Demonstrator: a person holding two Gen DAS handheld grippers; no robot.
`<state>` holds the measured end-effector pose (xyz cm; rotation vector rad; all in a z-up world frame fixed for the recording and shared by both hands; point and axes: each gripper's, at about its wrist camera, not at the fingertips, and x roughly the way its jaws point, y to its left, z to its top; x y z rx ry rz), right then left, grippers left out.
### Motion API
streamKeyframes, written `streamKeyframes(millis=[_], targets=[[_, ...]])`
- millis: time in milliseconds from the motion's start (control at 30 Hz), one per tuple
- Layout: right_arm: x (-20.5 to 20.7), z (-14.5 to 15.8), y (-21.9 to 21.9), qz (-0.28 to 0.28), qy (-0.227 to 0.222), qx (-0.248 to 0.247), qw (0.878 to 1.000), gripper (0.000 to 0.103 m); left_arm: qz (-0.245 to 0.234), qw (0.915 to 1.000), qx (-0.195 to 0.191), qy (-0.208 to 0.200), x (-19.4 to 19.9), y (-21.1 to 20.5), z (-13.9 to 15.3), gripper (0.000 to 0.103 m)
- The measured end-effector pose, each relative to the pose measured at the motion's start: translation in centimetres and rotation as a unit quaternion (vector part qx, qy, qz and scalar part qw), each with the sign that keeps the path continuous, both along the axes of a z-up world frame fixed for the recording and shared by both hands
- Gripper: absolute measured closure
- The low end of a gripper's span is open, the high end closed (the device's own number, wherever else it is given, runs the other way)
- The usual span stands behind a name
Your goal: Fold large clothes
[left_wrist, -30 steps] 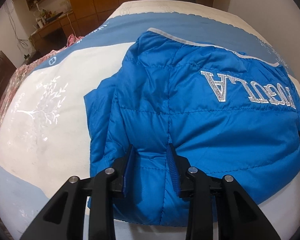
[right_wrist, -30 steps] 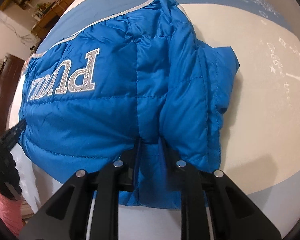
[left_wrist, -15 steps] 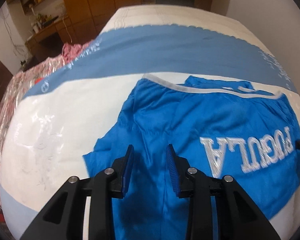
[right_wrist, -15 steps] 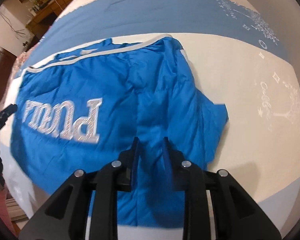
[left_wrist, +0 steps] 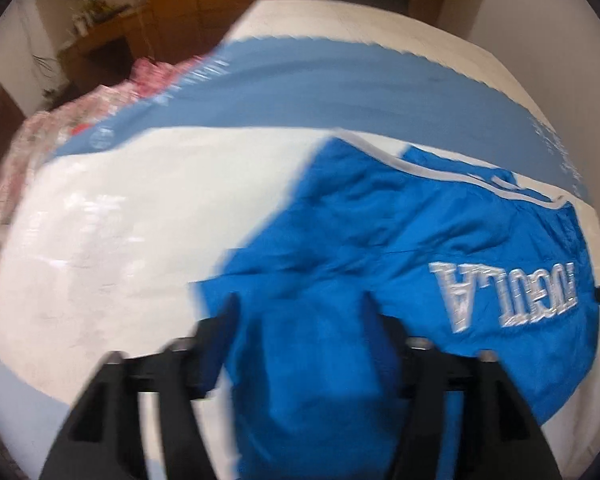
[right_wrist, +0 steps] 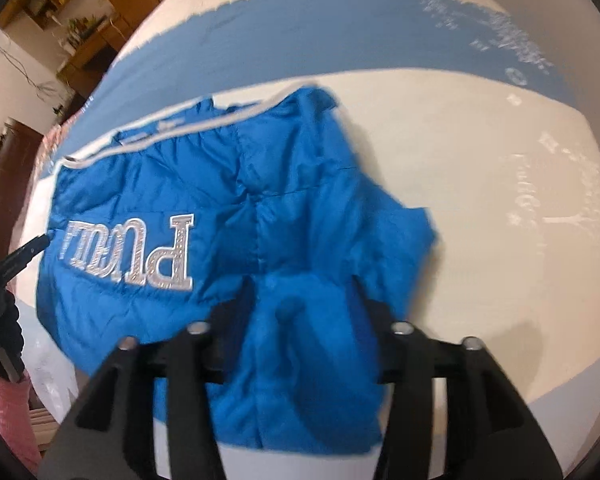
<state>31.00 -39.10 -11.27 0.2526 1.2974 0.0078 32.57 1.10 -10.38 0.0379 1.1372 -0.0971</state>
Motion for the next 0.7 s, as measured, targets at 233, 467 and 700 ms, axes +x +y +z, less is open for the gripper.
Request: streamKeyframes(millis=[233, 467, 700], targets=[[-2.4, -1.2, -3.2, -0.024, 0.016, 0.049, 0.998, 0.03, 0.021, 0.9989, -0.03, 0.028, -2.1, 4.7, -0.8, 0.03], [-2.4, -3.2, -3.0, -0.023, 0.032, 0.084, 0.996, 0.03, 0.035, 0.9938, -0.09, 0.055, -2.0, 5.5, -3.1, 0.03], [-1.1, -5.8, -2.9, -0.026, 0.049, 0.124, 0.991, 0.028, 0.034, 0.9871, -0.134, 0.081, 0.0, 5.1, -5.5, 0.025]])
